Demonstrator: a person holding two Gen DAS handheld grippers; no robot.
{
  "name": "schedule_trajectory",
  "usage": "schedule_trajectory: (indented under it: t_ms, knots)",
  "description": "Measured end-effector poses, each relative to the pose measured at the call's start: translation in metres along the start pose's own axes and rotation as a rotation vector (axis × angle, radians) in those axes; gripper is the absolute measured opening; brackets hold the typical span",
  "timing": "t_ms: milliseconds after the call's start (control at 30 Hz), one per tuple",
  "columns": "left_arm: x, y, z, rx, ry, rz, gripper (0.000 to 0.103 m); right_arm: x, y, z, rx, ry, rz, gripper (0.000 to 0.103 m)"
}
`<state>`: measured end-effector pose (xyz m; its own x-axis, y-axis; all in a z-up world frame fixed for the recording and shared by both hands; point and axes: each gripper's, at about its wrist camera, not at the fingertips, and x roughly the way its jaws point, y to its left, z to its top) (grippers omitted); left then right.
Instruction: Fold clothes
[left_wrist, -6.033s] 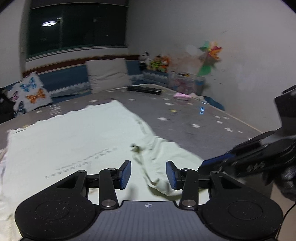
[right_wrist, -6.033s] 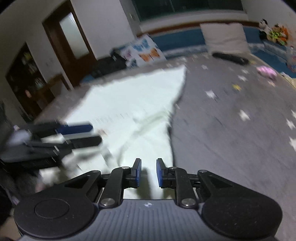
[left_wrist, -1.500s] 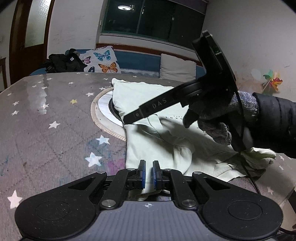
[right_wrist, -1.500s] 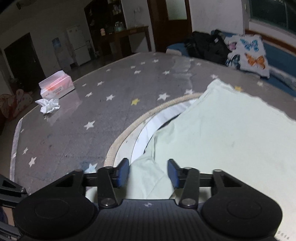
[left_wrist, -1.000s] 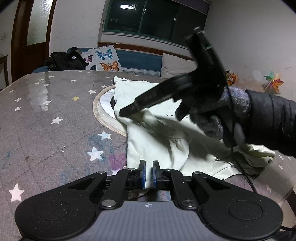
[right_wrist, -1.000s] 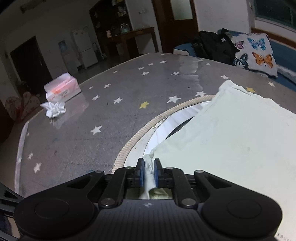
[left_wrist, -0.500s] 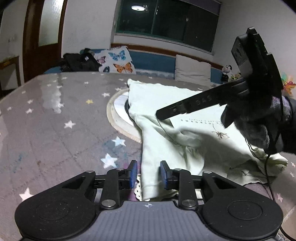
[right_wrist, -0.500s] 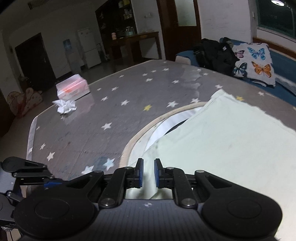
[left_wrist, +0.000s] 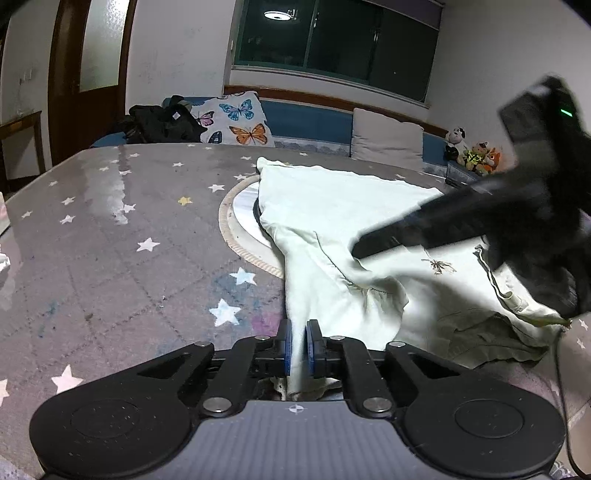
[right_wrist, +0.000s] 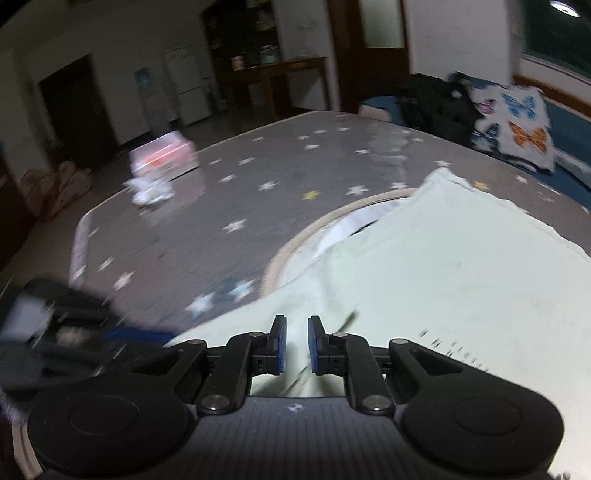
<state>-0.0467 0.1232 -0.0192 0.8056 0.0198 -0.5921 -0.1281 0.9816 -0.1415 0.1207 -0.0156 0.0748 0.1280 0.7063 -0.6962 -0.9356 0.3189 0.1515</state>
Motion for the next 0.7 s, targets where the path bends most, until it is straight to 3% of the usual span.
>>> schedule_trajectory:
  t_ms: [167,400,467,700]
  knots:
    - [-0.007,-0.003,0.002,0.017,-0.015,0.014,0.011,0.000,0.022,-0.028,-0.084,0.080,-0.006,0.012]
    - [-0.012,-0.023,0.024,0.095,-0.094,-0.030,0.011,-0.044,0.015,-0.043,-0.022,0.000,-0.063,0.014]
    - [-0.004,-0.032,0.029,0.125,-0.090,-0.058,0.011,-0.057,0.013,-0.048,-0.003,-0.025,-0.079,0.018]
    - [0.033,-0.054,0.025,0.182,-0.014,-0.116,0.011,-0.126,-0.020,-0.093,0.152,-0.062,-0.268,0.019]
